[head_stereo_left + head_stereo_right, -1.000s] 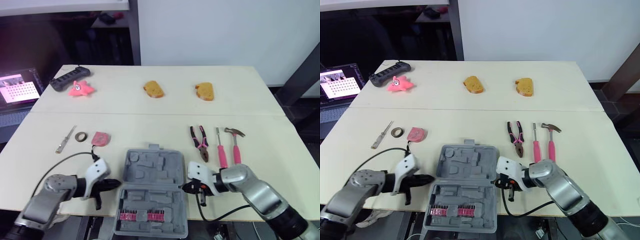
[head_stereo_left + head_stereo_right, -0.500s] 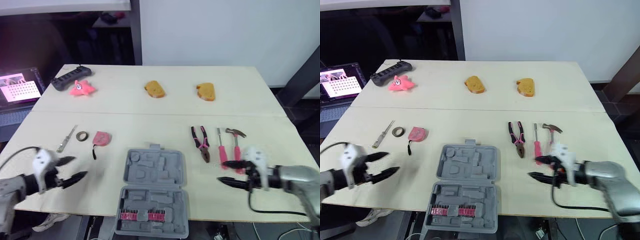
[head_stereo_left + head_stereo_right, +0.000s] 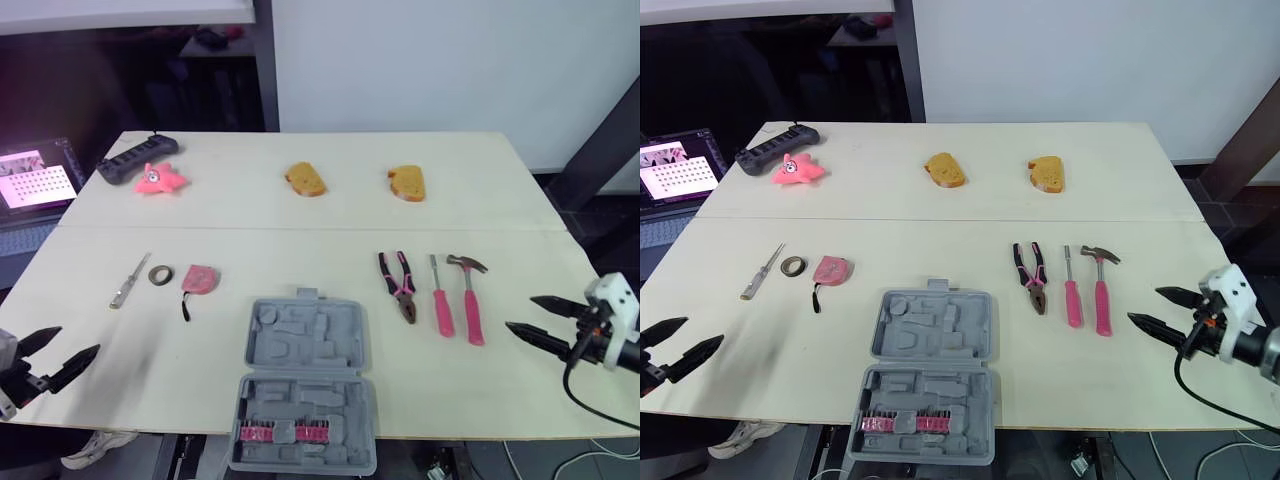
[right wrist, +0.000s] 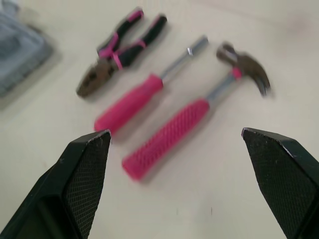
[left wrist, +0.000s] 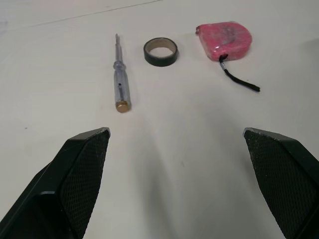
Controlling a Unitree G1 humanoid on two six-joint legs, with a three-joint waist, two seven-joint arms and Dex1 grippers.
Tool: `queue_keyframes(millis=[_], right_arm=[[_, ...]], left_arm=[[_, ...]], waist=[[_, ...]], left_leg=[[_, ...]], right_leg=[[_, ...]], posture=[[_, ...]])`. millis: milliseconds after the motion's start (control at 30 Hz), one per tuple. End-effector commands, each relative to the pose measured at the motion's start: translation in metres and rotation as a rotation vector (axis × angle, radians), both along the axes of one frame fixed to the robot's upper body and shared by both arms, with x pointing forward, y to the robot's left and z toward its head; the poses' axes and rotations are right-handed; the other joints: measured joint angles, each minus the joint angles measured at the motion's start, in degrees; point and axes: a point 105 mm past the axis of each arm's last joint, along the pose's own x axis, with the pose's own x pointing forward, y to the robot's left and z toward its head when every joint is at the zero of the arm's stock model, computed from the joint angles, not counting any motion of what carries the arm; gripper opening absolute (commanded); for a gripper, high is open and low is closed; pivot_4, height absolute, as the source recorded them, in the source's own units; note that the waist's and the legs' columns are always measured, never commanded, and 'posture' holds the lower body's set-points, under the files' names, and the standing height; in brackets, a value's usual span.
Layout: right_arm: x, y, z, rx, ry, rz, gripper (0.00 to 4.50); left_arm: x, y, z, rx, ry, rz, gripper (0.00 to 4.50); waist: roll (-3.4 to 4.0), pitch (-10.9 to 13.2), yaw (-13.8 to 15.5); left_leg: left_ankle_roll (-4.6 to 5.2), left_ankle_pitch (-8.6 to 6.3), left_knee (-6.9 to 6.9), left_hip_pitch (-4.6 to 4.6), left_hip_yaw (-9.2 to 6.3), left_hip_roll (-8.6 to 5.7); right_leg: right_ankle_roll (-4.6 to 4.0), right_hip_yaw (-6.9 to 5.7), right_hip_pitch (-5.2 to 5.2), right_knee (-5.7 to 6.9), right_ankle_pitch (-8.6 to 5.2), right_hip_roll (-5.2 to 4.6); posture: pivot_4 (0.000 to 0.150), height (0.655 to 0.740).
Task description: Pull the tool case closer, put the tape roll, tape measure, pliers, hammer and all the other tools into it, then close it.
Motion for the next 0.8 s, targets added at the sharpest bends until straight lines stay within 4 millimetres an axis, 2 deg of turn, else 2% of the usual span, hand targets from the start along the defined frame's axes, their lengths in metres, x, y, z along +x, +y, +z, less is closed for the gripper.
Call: queue_keyframes(millis=[33,133,400,533,600,700,800], right_arm=[[0.011,0.042,0.028,0.06,-0.033,0.167,4.46],[0.017,0.09,0.049,0.119,-0.002,0.353,4.46],[0.034,0.169,0.079,0.051,-0.013,0.638,4.46],[0.027,0.193,0.083,0.017,0.046,0.767,4.46],[0.016,0.207,0.093,0.025,0.057,0.864,4.46],[0.009,0.216,0.102,0.029,0.057,0.916,4.46],[0.005,0.218,0.106,0.009,0.031,0.92,4.46]], left_arm=[[0.002,0.004,0.022,0.04,-0.075,0.035,4.5],[-0.001,-0.001,0.027,0.034,-0.083,0.057,4.5],[-0.025,-0.015,0.022,0.075,-0.036,0.139,4.5],[-0.03,-0.019,0.021,0.126,0.002,0.176,4.5],[-0.028,-0.021,0.023,0.113,-0.003,0.177,4.5],[-0.023,-0.021,0.02,0.139,0.016,0.161,4.5],[0.006,-0.02,0.026,0.129,0.013,0.143,4.5]], waist=[[0.0,0.0,-0.06],[0.03,0.01,-0.15],[-0.01,0.01,0.13],[-0.04,0.01,0.63],[-0.03,0.02,0.76],[-0.04,0.01,0.78],[-0.02,0.01,1.5]], left_leg=[[0.0,0.0,0.0,0.0,0.0,0.0],[0.0,0.0,0.0,0.0,0.01,0.01],[-0.01,-0.01,0.0,-0.15,0.06,0.01],[-0.01,-0.01,0.01,-0.16,0.04,0.01],[-0.01,-0.01,0.02,-0.18,0.06,-0.01],[-0.01,-0.01,0.01,-0.19,0.07,0.0],[-0.01,-0.01,0.01,-0.18,0.06,0.0]], right_leg=[[0.0,0.0,0.0,0.0,0.0,0.0],[0.02,0.03,-0.01,0.0,0.01,0.0],[0.02,0.04,-0.12,-0.12,0.01,-0.04],[-0.02,0.02,-0.14,-0.11,0.0,-0.04],[-0.07,0.03,-0.14,-0.15,-0.03,-0.05],[-0.05,0.03,-0.18,-0.14,-0.01,-0.04],[-0.04,0.01,-0.17,-0.14,0.0,-0.03]], posture=[[0.15,0.74],[0.15,0.74],[0.15,0.74],[0.15,0.74],[0.15,0.74],[0.15,0.74],[0.15,0.74]])
